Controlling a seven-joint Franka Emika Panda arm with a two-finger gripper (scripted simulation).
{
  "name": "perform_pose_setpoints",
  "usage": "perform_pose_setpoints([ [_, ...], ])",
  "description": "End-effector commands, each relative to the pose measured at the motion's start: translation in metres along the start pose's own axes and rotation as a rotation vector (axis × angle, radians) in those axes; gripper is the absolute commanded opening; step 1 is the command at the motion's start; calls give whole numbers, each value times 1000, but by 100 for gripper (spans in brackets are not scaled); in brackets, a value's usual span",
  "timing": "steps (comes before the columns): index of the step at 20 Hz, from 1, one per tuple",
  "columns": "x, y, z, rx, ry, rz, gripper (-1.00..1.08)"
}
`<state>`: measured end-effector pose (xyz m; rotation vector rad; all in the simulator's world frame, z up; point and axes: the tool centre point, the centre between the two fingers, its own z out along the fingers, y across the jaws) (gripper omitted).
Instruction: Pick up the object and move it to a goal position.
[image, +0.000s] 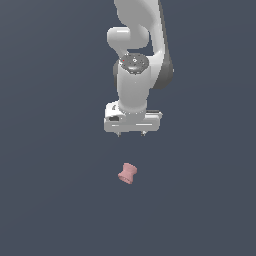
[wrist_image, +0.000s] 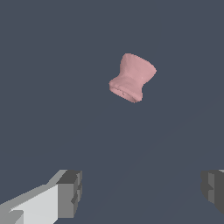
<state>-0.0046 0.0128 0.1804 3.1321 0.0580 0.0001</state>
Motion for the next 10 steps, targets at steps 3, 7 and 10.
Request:
perform_pose_setpoints([
  [3, 0, -3, 0, 0, 1, -7, 100],
  [7, 2, -25, -2, -2, 11, -55, 100],
  [10, 3, -37, -3, -3, 17, -82, 100],
])
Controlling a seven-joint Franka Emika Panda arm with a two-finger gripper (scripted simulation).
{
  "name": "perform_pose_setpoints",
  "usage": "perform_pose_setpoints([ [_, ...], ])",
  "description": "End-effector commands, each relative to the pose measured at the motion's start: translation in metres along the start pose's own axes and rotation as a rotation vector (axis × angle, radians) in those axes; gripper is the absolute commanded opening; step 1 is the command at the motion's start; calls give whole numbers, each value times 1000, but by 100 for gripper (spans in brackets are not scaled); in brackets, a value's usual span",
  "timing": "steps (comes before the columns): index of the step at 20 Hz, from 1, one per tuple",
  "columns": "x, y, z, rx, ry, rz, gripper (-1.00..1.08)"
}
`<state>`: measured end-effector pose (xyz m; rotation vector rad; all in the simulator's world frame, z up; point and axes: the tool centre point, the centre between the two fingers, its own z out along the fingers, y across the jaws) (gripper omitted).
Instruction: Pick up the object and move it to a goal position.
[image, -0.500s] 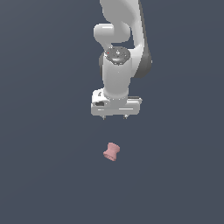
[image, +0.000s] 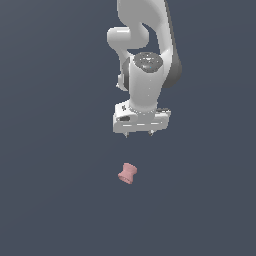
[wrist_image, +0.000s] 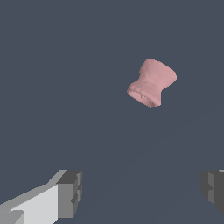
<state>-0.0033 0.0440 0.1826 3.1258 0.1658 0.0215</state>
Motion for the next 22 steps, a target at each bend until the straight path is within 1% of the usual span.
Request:
perform_pose_setpoints([
  [1, 1, -7, -1, -1, 3, -15, 100],
  [7, 3, -4, 1, 0, 2, -1, 100],
  [12, 12, 1, 7, 4, 1, 45, 100],
  [17, 28, 9, 18, 8, -2, 124, 100],
  [22, 50, 21, 35, 12, -7, 240, 100],
])
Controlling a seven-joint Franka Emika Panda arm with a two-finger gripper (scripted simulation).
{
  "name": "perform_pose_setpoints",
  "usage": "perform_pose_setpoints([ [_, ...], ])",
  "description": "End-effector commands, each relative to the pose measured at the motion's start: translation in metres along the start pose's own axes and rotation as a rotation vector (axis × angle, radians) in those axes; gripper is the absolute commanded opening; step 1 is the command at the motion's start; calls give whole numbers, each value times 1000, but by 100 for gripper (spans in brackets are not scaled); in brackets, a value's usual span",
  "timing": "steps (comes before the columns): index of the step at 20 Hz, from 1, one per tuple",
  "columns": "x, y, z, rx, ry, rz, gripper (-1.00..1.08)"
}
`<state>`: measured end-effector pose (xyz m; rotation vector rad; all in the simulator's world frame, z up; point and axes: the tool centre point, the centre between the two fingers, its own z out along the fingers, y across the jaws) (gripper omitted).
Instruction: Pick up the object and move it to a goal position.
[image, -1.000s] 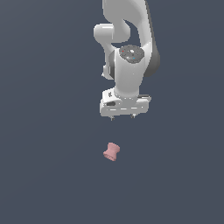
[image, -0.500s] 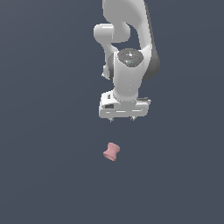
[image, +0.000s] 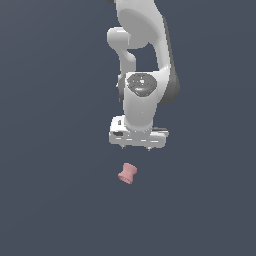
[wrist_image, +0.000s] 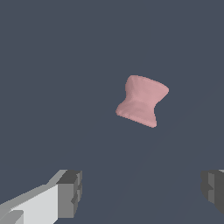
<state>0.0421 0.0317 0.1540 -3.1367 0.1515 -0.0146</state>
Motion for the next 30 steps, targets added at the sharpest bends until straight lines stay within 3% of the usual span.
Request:
perform_pose_setpoints([
  [1, 13, 5, 10, 1, -3, 64, 100],
  [14, 58, 24, 56, -2, -8, 313, 100],
  [24, 62, 26, 65, -3, -9, 343, 100],
  [30, 62, 27, 90, -3, -9, 345, 100],
])
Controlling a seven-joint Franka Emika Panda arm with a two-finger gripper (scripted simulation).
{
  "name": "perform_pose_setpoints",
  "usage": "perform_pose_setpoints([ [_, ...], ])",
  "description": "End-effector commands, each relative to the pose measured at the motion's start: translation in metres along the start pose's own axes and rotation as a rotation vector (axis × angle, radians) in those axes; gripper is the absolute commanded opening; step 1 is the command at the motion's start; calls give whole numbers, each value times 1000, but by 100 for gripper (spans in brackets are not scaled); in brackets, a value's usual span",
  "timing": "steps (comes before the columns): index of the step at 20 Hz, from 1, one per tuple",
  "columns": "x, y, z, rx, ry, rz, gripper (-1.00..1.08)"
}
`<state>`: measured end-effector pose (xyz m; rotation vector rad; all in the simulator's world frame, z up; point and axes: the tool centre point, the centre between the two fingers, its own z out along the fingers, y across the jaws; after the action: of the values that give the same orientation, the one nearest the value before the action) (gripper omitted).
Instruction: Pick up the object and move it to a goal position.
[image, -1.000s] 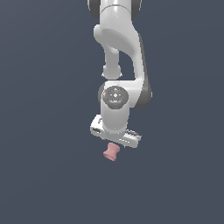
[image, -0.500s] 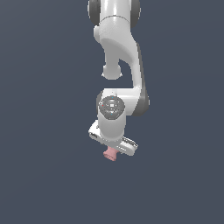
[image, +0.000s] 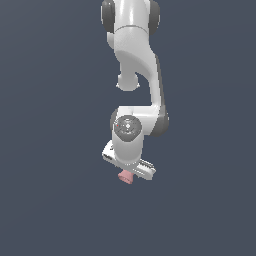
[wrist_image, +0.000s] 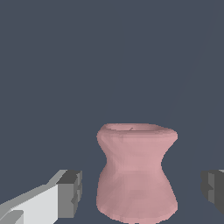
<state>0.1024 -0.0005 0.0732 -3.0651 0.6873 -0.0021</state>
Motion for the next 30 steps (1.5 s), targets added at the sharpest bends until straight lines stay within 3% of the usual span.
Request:
perform_pose_setpoints([
  [1, -1, 0, 15, -1, -1, 1, 100],
  [10, 0, 0, 32, -1, -1, 3, 100],
  [11, 0, 0, 32, -1, -1, 3, -100],
  [30, -2, 12, 16, -1, -1, 3, -100],
])
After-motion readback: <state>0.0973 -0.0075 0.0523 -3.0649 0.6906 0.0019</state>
